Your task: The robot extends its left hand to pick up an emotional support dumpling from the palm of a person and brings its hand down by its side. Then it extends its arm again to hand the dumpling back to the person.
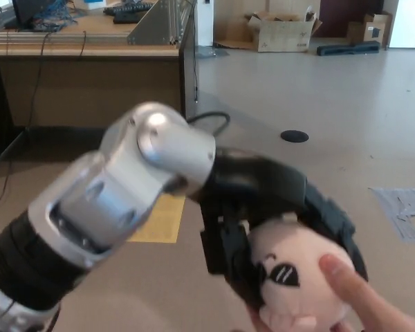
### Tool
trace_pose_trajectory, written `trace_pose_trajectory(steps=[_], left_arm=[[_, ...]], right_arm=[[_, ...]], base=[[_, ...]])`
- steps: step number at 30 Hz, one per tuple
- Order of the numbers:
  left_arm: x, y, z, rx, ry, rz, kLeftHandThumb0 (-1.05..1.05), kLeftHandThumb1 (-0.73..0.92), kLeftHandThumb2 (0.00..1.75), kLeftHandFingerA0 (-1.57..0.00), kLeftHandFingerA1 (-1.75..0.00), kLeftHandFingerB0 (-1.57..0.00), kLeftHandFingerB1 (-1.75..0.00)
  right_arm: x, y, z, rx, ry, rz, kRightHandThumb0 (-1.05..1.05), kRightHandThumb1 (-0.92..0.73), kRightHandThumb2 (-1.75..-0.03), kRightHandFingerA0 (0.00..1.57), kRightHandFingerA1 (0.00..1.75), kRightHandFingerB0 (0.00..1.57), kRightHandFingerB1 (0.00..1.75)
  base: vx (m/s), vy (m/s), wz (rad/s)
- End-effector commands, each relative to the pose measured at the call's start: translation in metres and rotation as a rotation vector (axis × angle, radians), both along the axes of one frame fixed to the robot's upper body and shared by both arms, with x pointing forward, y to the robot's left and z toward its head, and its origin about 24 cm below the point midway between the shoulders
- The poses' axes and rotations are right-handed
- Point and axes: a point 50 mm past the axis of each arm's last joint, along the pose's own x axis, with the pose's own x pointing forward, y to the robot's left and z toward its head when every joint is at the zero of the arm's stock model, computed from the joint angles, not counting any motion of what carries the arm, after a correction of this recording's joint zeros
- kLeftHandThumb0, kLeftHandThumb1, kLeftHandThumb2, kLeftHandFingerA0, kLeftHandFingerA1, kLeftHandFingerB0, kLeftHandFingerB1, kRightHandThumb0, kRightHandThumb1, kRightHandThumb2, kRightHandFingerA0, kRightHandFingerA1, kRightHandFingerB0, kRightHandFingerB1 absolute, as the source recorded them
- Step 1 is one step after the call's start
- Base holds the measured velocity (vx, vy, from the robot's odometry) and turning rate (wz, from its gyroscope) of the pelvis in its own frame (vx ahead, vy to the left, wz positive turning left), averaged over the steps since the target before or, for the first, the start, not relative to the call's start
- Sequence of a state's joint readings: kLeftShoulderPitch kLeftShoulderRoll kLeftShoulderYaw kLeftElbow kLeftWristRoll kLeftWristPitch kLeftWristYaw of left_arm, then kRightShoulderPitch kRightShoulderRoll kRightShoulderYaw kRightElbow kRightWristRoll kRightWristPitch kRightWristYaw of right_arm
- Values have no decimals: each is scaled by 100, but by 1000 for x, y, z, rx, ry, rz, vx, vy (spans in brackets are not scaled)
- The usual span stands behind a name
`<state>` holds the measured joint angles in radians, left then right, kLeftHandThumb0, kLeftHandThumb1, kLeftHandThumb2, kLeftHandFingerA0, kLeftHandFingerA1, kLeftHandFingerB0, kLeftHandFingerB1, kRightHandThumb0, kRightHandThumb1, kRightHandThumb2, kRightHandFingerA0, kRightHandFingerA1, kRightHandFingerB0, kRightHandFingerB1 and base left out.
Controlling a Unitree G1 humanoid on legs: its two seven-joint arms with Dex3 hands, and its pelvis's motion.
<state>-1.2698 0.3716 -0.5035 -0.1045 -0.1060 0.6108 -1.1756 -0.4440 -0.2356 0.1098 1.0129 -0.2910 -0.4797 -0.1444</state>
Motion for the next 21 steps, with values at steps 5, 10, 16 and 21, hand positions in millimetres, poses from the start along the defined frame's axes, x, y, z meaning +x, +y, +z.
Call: trace_pose_trajectory(steps=[5, 10, 16, 21], left_arm=[[4, 10, 36, -19, 15, 11, -94, 57, 92, -23, -44, 0, 0], [1, 12, 33, -17, 0, 5, -105, 84, 120, -11, -25, 0, 0], [3, 14, 33, -9, 3, 13, -105, 85, 122, -6, -11, 0, 0], [5, 18, 39, -14, -23, 22, -104, 80, 120, -10, -22, 0, 0]], right_arm=[[7, -6, 10, -75, -19, 14, -51, -70, -61, 103, 59, 67, 51], [7, -5, 7, 105, 12, -39, -35, -59, -58, 106, 58, 77, 50], [9, -5, 9, 107, 14, -39, -34, -59, -58, 105, 57, 77, 50], [11, -4, 13, 107, -5, -27, -35, -59, -58, 109, 58, 78, 50]], base=[[0, 0, 0], [0, 0, 0], [0, 0, 0], [0, 0, 0]])
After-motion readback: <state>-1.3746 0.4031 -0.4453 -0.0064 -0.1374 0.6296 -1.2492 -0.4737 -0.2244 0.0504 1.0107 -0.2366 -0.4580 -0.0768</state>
